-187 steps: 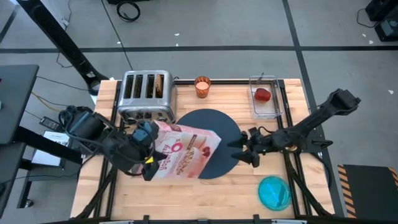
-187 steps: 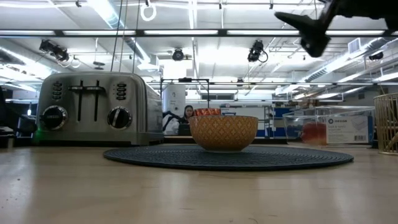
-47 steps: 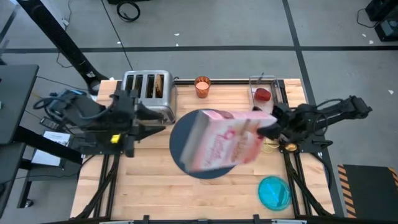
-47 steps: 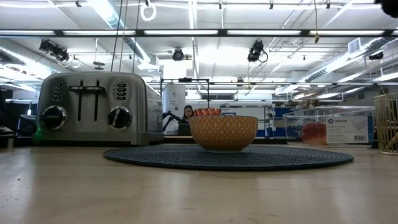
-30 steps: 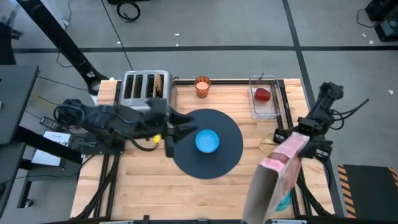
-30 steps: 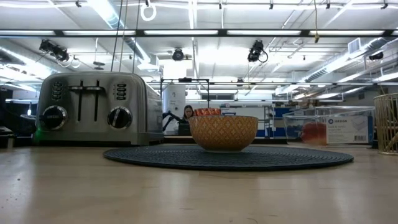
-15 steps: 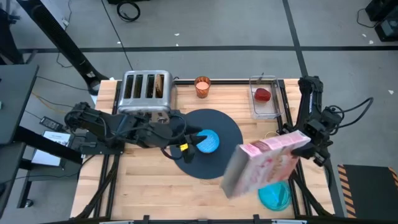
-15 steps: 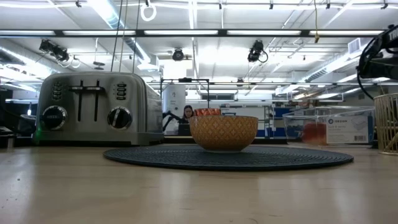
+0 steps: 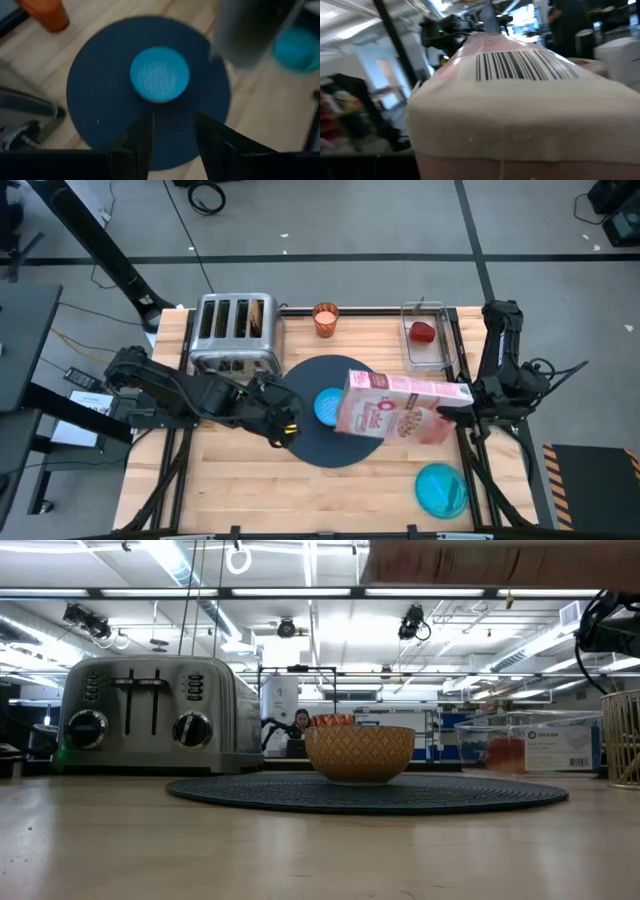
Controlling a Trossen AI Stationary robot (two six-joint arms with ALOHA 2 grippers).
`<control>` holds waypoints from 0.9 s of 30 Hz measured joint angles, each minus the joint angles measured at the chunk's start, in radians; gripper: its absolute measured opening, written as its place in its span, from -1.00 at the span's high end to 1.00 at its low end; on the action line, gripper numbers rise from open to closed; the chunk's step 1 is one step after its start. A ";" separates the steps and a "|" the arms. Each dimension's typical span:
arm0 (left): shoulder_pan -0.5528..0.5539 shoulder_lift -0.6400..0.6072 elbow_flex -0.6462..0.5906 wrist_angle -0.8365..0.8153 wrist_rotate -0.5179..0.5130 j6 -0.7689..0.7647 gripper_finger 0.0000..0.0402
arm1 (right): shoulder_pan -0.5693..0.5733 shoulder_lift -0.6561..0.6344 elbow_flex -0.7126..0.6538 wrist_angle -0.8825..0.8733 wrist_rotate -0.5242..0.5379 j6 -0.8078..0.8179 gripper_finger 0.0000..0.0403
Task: Arrange a breakfast setting
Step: Pour the cereal from the cereal box into the blue bowl
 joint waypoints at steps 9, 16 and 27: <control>0.003 0.001 -0.097 0.046 0.005 0.001 0.28 | -0.088 0.031 0.000 -0.004 0.041 -0.057 0.20; 0.001 0.000 -0.105 0.045 0.004 0.019 0.28 | -0.134 0.078 0.000 -0.003 0.035 -0.066 0.20; 0.001 0.000 -0.105 0.074 0.004 0.027 0.28 | -0.151 0.129 0.000 -0.017 0.045 -0.055 0.20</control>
